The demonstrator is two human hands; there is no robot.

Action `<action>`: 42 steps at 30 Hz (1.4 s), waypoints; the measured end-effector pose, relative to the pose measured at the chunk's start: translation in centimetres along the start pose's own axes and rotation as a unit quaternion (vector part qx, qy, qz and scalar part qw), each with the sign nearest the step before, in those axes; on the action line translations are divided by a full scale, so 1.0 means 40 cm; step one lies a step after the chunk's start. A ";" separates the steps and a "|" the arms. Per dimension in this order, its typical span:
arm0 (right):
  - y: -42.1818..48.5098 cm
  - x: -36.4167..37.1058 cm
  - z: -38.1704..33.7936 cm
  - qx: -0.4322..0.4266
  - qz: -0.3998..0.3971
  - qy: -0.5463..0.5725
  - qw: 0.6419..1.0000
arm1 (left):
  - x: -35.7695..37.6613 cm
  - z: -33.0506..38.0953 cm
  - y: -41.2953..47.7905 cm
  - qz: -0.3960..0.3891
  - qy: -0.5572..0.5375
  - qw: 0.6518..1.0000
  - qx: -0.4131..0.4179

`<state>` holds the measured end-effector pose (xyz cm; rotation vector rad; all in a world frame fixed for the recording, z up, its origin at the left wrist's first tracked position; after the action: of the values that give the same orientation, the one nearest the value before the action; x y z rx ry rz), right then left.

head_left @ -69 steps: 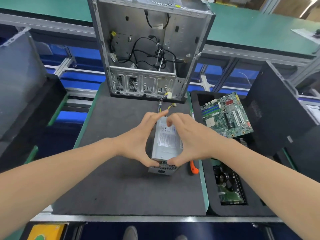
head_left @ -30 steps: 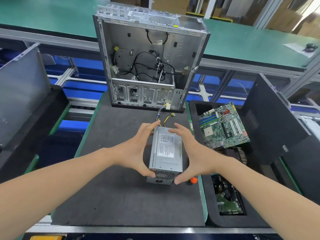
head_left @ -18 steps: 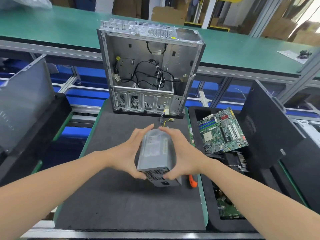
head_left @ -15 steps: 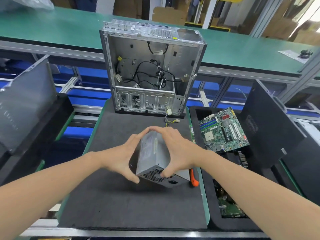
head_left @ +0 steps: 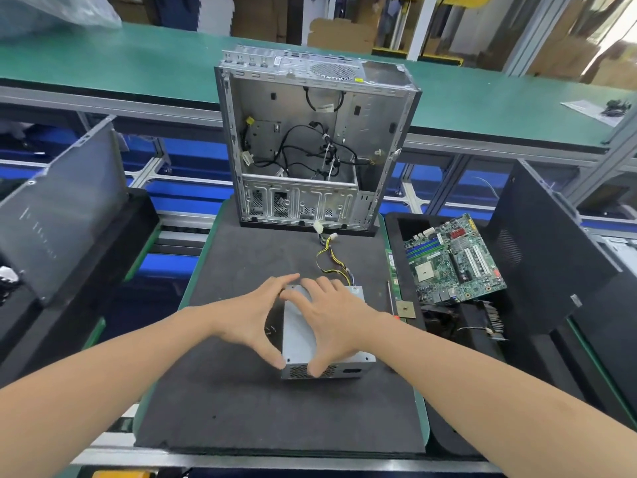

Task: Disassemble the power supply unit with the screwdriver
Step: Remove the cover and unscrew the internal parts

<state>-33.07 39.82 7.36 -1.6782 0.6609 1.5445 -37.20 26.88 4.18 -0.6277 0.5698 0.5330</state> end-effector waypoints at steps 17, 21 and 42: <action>-0.280 0.133 0.232 0.120 0.057 0.400 0.907 | 0.121 0.362 0.175 0.068 0.305 0.947 0.072; -0.263 0.095 0.211 0.089 0.089 0.402 0.907 | 0.034 0.349 0.131 0.128 0.123 0.978 0.110; -0.223 -0.070 0.191 0.039 0.103 0.147 0.983 | -0.038 0.256 0.022 0.184 0.069 0.969 0.147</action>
<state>-31.00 50.87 11.78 -1.8423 1.0650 1.3970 -35.51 33.89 11.65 -0.2772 0.8883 0.7393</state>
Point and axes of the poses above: each hand's wrist, its own y-axis towards the middle knuckle, its own x-axis out of the palm, z = x × y, the point moved 7 cm from there along y, towards the middle knuckle, and after that the axes turned 5 degrees about -x, right-handed, at the moved point
